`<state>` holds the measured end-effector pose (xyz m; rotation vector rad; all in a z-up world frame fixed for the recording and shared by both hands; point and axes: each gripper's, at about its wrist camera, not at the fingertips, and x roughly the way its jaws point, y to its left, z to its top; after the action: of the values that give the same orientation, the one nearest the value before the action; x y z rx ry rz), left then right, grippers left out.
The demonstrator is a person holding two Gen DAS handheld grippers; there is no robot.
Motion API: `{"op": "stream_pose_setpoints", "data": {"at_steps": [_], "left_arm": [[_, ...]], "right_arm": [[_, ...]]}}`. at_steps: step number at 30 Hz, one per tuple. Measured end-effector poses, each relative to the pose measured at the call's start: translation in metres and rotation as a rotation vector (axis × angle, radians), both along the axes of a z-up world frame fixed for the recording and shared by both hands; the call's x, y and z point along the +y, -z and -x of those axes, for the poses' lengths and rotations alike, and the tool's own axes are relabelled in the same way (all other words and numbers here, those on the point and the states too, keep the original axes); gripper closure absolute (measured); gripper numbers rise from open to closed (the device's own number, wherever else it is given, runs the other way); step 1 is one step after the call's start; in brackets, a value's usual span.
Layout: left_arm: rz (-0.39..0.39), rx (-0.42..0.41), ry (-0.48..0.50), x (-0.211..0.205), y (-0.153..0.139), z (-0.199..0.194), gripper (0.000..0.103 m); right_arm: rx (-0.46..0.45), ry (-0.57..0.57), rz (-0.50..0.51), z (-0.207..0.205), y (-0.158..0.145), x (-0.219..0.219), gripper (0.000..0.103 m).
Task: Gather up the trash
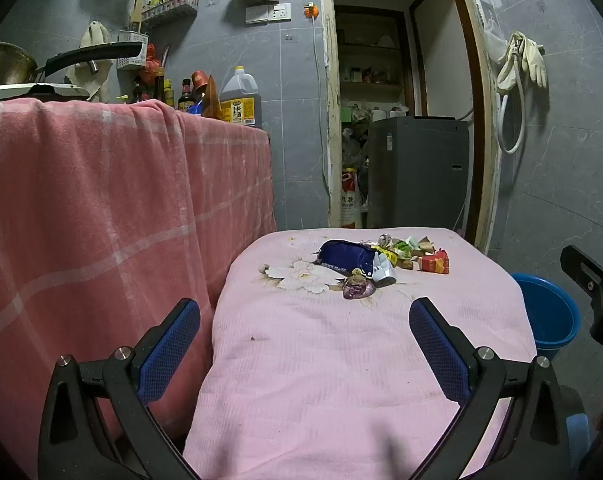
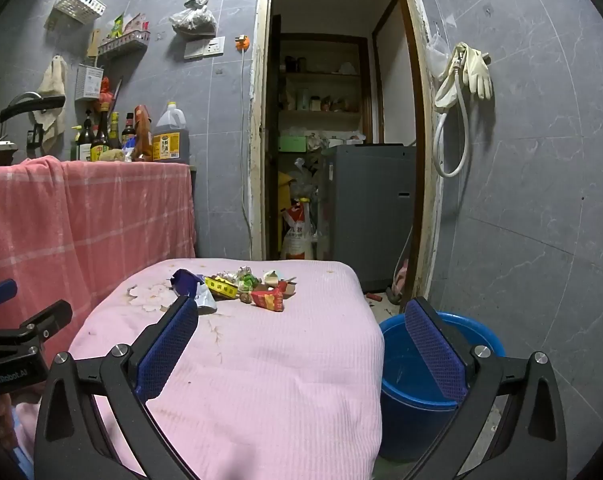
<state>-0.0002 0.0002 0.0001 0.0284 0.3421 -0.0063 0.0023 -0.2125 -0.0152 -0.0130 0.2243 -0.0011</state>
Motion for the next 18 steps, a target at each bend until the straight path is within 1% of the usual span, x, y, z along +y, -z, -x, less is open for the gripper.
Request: {"op": "stream_pose_setpoints", "data": {"at_steps": [18], "left_arm": [[0.000,0.005,0.000,-0.0001,0.0000,0.0003,0.001]], "right_arm": [[0.002,0.000,-0.006,0.0000,-0.0005,0.0001,0.000]]}}
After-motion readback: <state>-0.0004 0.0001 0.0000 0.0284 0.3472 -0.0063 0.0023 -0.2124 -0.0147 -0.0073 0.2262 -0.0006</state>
